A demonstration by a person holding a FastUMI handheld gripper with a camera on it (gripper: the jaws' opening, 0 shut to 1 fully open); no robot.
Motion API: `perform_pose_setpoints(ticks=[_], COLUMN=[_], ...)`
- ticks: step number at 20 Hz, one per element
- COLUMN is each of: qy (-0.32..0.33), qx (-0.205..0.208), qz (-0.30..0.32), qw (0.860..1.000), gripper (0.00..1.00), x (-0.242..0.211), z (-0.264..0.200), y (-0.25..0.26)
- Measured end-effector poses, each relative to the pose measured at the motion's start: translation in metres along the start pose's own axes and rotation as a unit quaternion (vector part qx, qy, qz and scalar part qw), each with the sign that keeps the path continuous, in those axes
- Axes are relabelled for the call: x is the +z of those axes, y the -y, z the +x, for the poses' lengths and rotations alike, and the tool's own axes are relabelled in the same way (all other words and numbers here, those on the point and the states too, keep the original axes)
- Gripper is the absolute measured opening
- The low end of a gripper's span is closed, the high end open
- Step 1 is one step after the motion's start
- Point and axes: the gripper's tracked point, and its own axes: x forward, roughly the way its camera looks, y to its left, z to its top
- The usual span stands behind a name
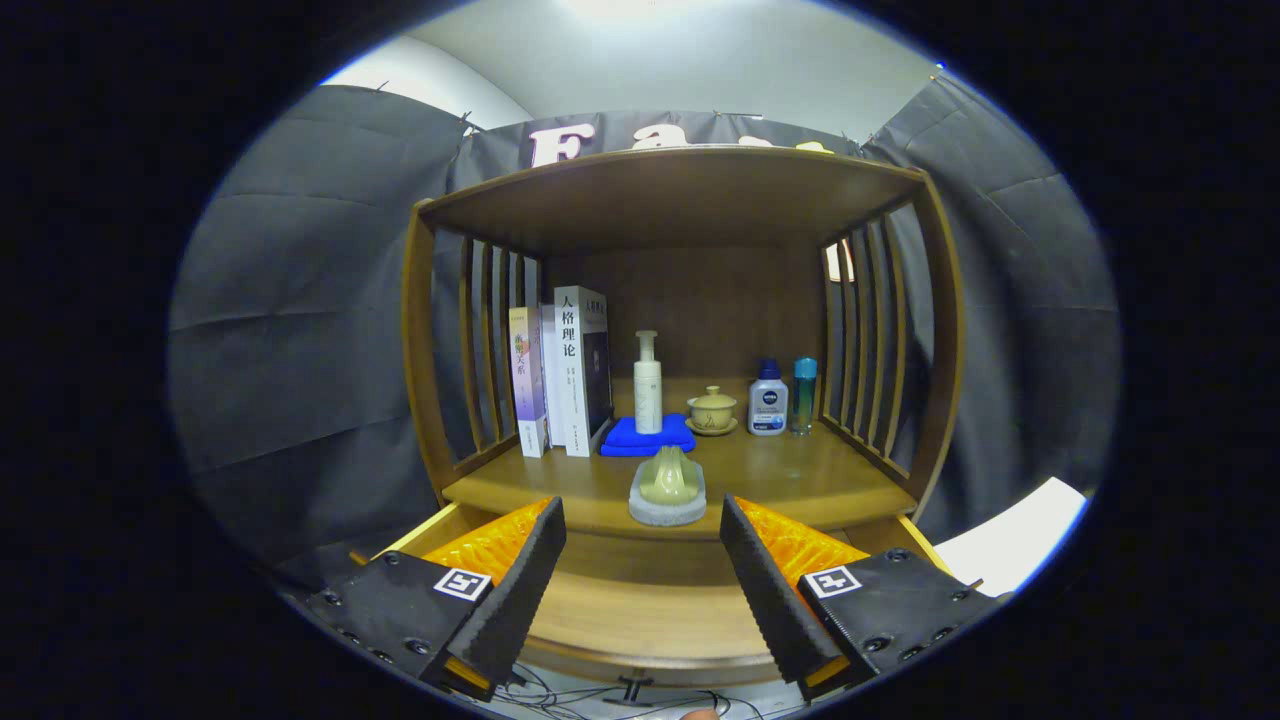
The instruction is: Pull open the drawer, take out the items inside it, and place them on the countertop above the cabinet.
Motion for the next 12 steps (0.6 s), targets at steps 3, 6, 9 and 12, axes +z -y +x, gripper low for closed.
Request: perform_pose_setpoints(ticks=[3, 6, 9, 12], qy=[0.003, -0.002, -0.022, -0.046], qx=[-0.008, -0.01, -0.007, -0.001], qz=[0.002, 0.001, -0.011, -0.017], qw=[1.0, 1.0, 1.0, 0.999], gripper=[0.98, 0.98, 0.98, 0.98], x=[-0.02, -0.041, -0.071, -0.1], z=[-0.019, -0.032, -0.044, -0.05], y=[0.004, 0.004, 0.0, -0.009])
